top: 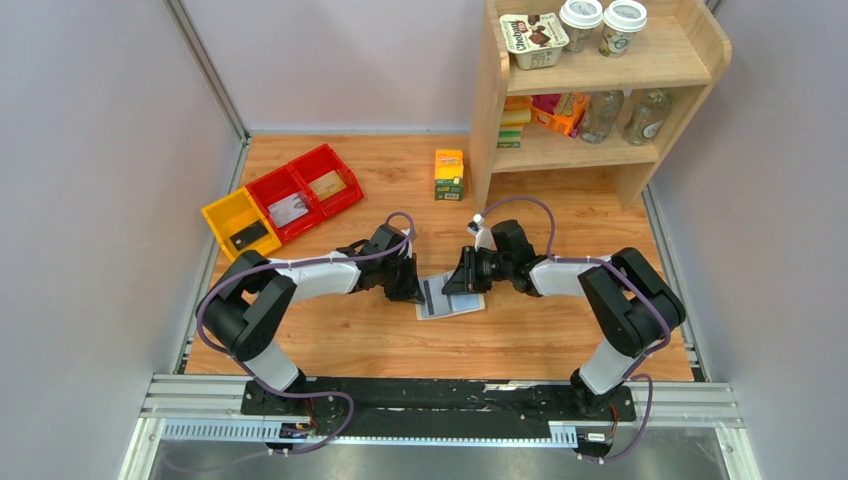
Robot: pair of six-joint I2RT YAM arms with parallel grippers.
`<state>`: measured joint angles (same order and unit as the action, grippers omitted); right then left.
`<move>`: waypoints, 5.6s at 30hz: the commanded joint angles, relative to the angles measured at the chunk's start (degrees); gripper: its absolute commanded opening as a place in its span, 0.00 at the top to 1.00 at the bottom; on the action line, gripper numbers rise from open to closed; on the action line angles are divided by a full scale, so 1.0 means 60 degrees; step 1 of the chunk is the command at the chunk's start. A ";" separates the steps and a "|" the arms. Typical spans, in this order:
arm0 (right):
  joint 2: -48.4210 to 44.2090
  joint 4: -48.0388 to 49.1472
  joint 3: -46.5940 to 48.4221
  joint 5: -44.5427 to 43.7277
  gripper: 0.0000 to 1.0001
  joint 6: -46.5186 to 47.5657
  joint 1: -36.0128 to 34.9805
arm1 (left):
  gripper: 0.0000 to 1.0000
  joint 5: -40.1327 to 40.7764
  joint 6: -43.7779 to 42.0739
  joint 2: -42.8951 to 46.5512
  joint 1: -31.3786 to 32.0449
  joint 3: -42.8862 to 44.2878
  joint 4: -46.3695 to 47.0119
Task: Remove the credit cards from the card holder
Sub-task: Remove the credit card from the card holder.
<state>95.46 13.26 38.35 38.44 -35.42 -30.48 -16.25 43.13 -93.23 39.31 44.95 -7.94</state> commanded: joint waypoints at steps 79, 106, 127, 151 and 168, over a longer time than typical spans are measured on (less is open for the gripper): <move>-0.0529 -0.0906 -0.0180 -0.1616 0.73 -0.0513 -0.0106 | 0.80 0.0263 -0.0275 -0.1014 0.0729 0.1430 -0.0200; -0.0676 -0.0305 -0.0444 -0.1162 0.80 -0.0454 0.0129 | 0.71 0.1214 -0.0509 -0.0281 0.0743 0.1576 -0.0873; -0.0514 0.0032 -0.0459 -0.0839 0.80 -0.0469 0.0129 | 0.80 0.0658 -0.0378 -0.0721 0.0802 0.1459 -0.0492; -0.1305 0.0192 -0.0547 -0.0401 0.83 -0.0322 0.0143 | 1.00 0.1082 -0.0729 -0.1351 0.0846 0.1459 -0.1268; 0.0305 0.1409 -0.0283 0.0772 0.92 -0.0850 -0.0062 | 1.00 0.1082 -0.0802 -0.1307 0.0860 0.1488 -0.1298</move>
<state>95.11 16.29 34.57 37.08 -38.72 -28.29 -11.09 39.64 -98.32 43.35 54.43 -15.53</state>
